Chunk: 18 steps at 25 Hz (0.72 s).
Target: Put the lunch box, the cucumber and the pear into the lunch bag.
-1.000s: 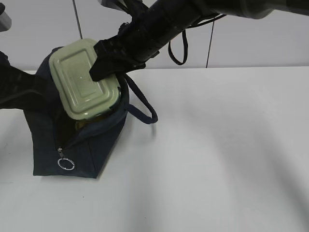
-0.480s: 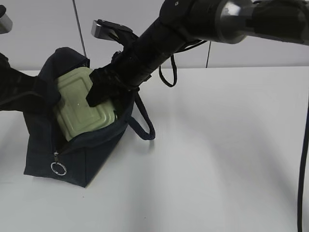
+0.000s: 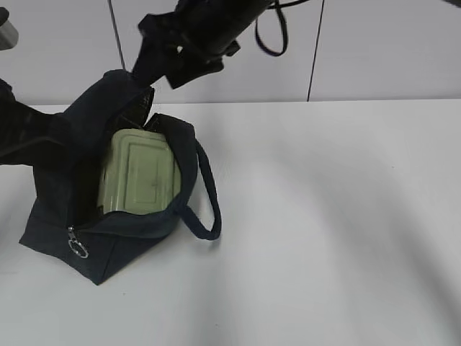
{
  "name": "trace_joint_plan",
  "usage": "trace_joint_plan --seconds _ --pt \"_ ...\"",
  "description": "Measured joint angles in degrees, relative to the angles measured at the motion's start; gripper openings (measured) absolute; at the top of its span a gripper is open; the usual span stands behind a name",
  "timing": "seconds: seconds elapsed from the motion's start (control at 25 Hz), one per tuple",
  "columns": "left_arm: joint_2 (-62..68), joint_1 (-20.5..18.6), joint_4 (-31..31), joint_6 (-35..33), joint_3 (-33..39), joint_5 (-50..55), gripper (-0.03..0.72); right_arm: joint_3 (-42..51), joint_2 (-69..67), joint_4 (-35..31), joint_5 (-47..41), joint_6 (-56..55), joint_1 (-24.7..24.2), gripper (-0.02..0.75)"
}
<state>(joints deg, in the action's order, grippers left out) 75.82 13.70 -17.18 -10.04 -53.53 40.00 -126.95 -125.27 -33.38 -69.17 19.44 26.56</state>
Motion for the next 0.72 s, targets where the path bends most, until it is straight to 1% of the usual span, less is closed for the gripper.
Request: trace_joint_plan --seconds 0.08,0.12,0.52,0.72 --pt "0.00 0.00 0.00 0.00 0.00 0.00 -0.018 -0.01 -0.43 5.35 -1.04 -3.38 -0.37 0.464" --pt "0.00 0.00 0.04 0.00 0.00 0.00 -0.018 -0.01 -0.94 6.43 -1.26 -4.16 -0.37 0.461" --pt "0.00 0.00 0.67 0.00 0.00 0.00 -0.018 0.22 -6.26 5.05 -1.56 -7.55 0.22 0.458" --pt "0.00 0.00 1.02 0.00 0.00 -0.10 -0.018 2.64 -6.55 5.01 -1.56 -7.55 0.44 0.450"
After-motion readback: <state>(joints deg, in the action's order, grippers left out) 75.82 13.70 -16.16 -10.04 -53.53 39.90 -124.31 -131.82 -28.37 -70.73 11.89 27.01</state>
